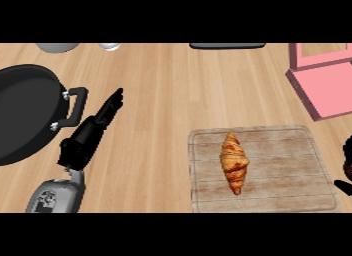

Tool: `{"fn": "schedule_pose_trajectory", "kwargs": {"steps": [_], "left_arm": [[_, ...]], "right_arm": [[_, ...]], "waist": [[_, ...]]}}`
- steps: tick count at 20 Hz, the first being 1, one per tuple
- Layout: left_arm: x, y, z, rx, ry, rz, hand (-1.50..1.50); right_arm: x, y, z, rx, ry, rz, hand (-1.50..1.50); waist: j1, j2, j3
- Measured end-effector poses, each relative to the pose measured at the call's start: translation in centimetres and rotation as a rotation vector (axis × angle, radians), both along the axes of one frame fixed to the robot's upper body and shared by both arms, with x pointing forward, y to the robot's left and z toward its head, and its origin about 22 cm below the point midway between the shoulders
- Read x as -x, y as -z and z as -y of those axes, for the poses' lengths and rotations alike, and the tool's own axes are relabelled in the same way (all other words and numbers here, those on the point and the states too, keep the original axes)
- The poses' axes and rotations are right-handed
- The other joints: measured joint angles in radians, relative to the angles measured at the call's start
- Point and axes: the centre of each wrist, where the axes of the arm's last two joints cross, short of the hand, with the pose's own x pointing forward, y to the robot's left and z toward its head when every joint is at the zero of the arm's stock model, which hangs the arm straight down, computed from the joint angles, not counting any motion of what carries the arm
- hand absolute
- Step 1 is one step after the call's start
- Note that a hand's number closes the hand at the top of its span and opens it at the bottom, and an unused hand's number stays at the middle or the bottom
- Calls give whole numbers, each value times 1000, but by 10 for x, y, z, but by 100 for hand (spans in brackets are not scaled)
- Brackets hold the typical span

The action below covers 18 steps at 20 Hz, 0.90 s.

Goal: Pick the cupcake from the cutting board and place it in the cardboard box

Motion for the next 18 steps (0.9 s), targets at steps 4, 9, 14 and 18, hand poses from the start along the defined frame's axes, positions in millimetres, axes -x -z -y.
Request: {"fn": "schedule_pose_trajectory", "kwargs": {"steps": [4, 9, 14, 18], "left_arm": [[0, 1, 2, 0, 4, 1, 0], [2, 2, 0, -7, 2, -1, 0], [1, 6, -1, -2, -7, -5, 0], [0, 2, -5, -3, 1, -3, 0]], "right_arm": [[12, -26, 45, -54, -45, 90, 150], [37, -72, 86, -138, -111, 141, 150], [58, -115, 105, -257, -91, 228, 150], [72, -141, 113, -340, -32, 260, 150]], "waist": [[3, 0, -1], [-2, -2, -2], [-6, -3, -3], [1, -2, -3]]}}
